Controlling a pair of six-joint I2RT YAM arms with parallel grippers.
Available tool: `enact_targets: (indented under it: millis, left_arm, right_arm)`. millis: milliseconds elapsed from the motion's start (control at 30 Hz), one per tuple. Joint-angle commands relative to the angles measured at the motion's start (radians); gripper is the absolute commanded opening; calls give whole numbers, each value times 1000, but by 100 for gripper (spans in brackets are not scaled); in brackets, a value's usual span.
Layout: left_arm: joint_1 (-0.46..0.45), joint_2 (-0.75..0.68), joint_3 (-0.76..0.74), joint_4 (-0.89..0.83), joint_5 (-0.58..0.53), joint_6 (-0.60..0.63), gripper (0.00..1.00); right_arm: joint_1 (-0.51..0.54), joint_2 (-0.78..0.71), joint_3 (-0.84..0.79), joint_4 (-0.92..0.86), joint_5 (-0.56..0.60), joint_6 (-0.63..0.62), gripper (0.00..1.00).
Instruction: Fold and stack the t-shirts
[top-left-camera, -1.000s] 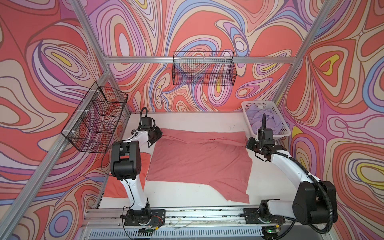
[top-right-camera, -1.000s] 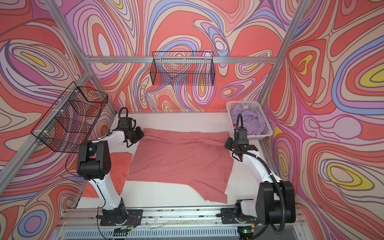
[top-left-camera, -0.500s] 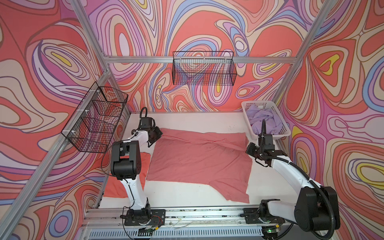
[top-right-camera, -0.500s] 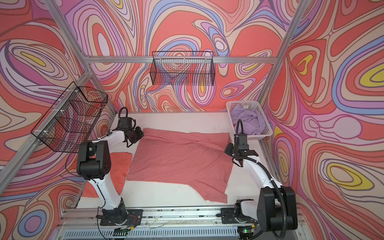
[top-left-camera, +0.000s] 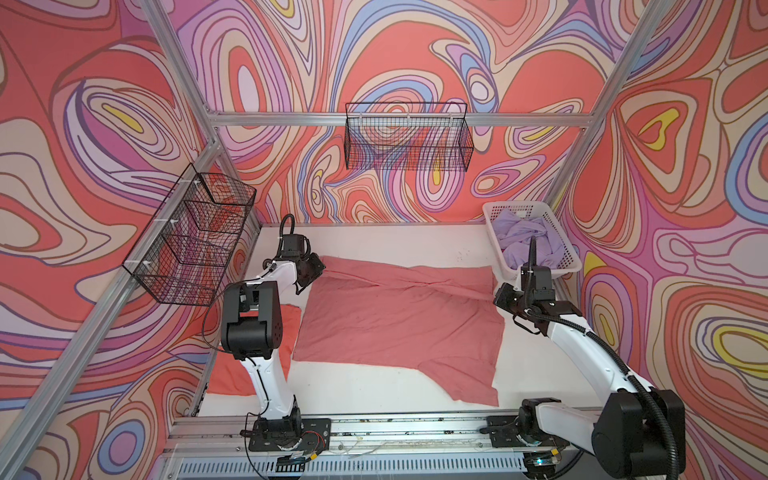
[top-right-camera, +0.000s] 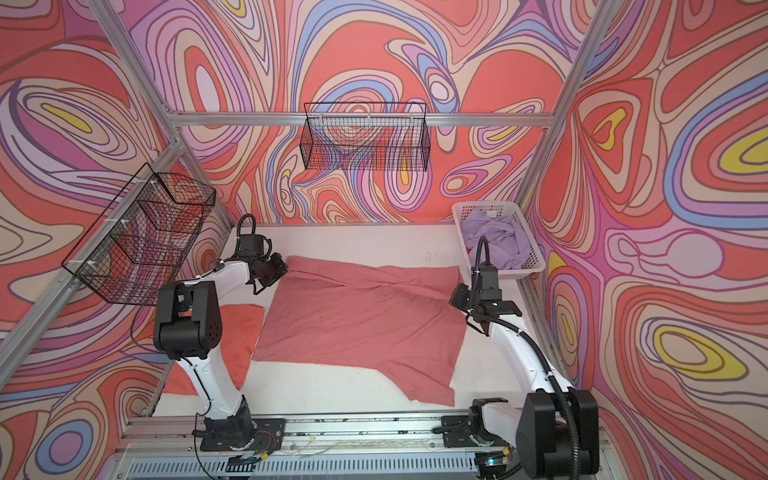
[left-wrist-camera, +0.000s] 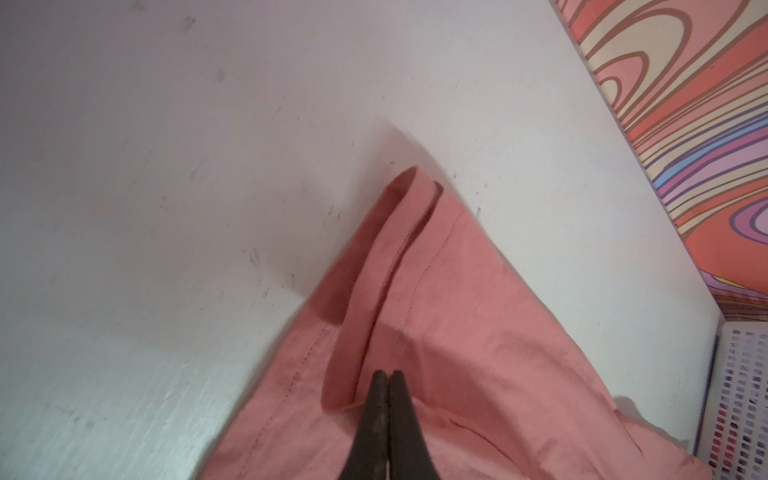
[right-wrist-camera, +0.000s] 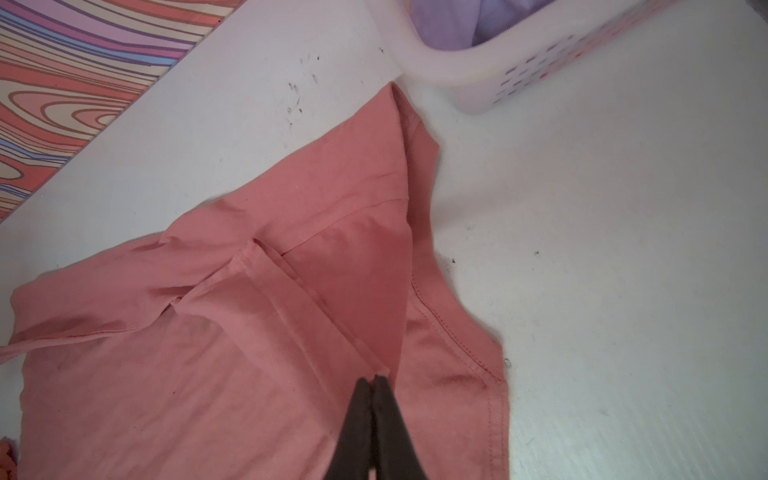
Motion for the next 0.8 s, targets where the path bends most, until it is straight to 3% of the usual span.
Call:
enact_targets:
  millis: [0,533,767]
  left_arm:
    - [5,-16,4,-23,-25,10,0]
    - [20,91,306,-57,38,7,0]
    - [20,69,255,-74,37,10,0]
  right_arm:
    - [3,-11,56,-22,22,-22,0]
    - [3,232,338,19,114,-170,0]
    - [3,208,372,-8,109,-174,0]
